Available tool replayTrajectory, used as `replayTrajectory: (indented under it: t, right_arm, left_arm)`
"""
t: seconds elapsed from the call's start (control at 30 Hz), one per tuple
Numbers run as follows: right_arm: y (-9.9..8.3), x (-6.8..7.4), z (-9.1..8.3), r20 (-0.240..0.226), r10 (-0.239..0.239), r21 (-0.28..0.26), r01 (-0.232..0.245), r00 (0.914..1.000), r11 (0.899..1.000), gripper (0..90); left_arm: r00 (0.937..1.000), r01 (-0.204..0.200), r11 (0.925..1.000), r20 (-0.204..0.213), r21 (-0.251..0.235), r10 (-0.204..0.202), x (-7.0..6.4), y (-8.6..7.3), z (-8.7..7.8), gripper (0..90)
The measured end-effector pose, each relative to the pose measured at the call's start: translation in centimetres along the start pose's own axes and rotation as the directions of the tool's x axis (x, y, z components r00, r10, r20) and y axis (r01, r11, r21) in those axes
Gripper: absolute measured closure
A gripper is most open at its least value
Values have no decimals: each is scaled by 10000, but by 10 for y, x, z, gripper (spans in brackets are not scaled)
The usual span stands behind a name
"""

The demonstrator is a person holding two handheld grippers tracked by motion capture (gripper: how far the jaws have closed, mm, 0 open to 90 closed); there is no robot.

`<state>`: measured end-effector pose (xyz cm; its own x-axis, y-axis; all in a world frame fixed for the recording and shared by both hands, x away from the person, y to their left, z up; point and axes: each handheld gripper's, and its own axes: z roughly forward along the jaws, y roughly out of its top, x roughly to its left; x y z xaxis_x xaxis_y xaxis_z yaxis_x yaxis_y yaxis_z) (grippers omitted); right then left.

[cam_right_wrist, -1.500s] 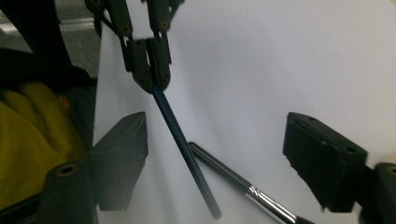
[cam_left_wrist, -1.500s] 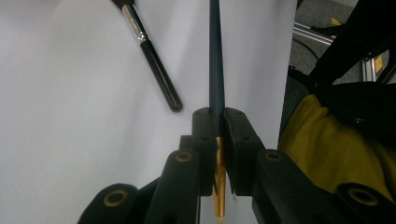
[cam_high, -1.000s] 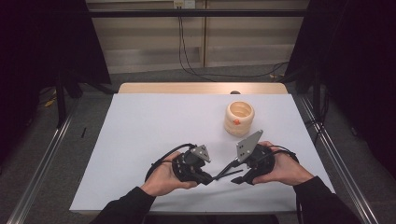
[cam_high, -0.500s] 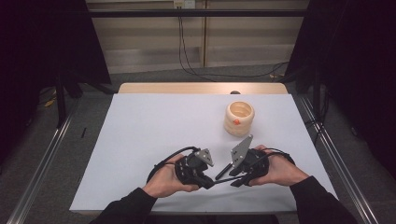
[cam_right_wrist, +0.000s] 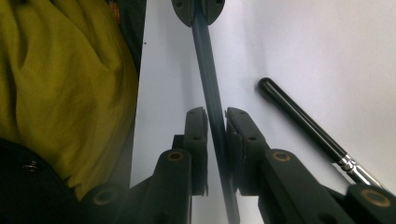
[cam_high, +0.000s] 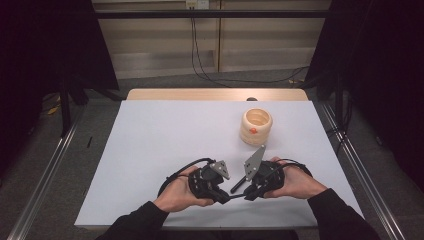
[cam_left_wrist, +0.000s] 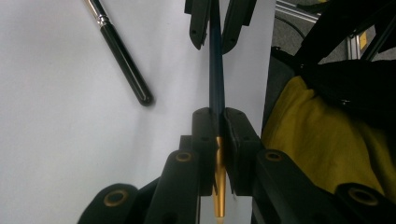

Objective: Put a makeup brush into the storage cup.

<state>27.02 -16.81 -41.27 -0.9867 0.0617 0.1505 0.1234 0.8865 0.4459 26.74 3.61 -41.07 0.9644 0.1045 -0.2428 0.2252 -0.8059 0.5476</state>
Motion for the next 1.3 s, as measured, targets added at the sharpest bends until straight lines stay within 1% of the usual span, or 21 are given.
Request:
replayTrajectory:
  t: [0.13,0.17,0.23,0.27,0.3,0.37,0.43,0.57,0.7,0.87,0.9,0.93,1.0,1.03,1.1,1.13,1.17,1.2,1.23,1.27,1.3]
  right_arm:
    - [-1,0,1,43,-180,-73,180,9998,9998,815]
    - [-1,0,2,32,-177,-59,177,9998,9998,819]
    - [-1,2,2,-48,-110,106,111,9999,9999,825]
    - [0,1,3,-59,-273,66,273,9996,9996,827]
    - [-1,2,2,-27,-167,125,167,9999,9998,825]
    - [0,1,4,159,-337,-28,337,9993,9994,826]
    - [0,2,3,233,-214,69,212,9995,9998,829]
    - [-1,1,3,187,-710,-54,711,9973,9975,836]
    - [-2,2,3,113,-518,-29,518,9986,9987,841]
    - [-2,2,1,82,-591,-119,592,9982,9982,848]
    - [-2,2,1,234,-579,-188,583,9980,9981,848]
    - [-2,2,0,235,-529,-221,534,9983,9983,848]
    - [-2,2,1,266,-554,-267,561,9981,9981,849]
    - [-2,2,0,265,-490,-150,494,9984,9987,849]
    - [-3,2,0,278,-356,-158,361,9990,9992,849]
    - [-3,1,0,346,-357,-181,363,9988,9992,849]
    - [-3,0,-1,507,-399,-301,415,9979,9987,849]
    - [-3,0,-2,438,-380,-286,392,9983,9988,849]
    - [-4,0,-2,578,-429,-335,449,9974,9984,849]
    - [-4,1,-2,492,-325,-327,341,9983,9989,849]
    - [-4,0,-2,528,-340,-305,356,9980,9989,849]
  left_arm:
    - [9999,93,9999,-79,-114,-94,-1,-1,2,836]
    - [9999,-72,10000,-149,54,73,-1,0,1,836]
    - [10000,-59,10000,-60,-40,59,0,-1,2,835]
    - [9999,-85,10000,-73,-30,85,0,-1,2,835]
    - [9999,-55,10000,-155,-49,54,0,-1,2,835]
    - [9999,71,9999,-141,-117,-73,0,-2,2,835]
    - [9999,2,10000,-153,-71,-3,0,-2,2,835]
    - [9999,-98,9999,-134,-78,97,0,-2,2,833]
    - [10000,-58,9997,-62,-255,57,2,-2,2,827]
    - [9999,121,9984,41,-555,-118,7,-3,-1,807]
    - [9995,307,9981,10,-538,-307,7,-3,-2,767]
    - [9989,385,9984,-232,-422,-395,7,-3,-2,723]
    - [9986,434,9972,-264,-609,-451,7,-3,-1,641]
    - [9990,413,9975,-163,-582,-423,8,-3,-1,593]
    - [9982,321,9982,-495,-505,-346,6,-2,-1,527]
    - [9988,215,9985,-437,-503,-237,8,-2,0,473]
    - [9975,437,9970,-524,-634,-470,7,-2,1,424]
    - [9973,262,9984,-673,-508,-296,8,-2,0,370]
    - [9970,410,9966,-630,-719,-455,8,-2,0,296]
    - [9977,333,9972,-565,-668,-371,11,-2,-1,243]
    - [9969,475,9954,-578,-835,-524,11,-2,-2,218]
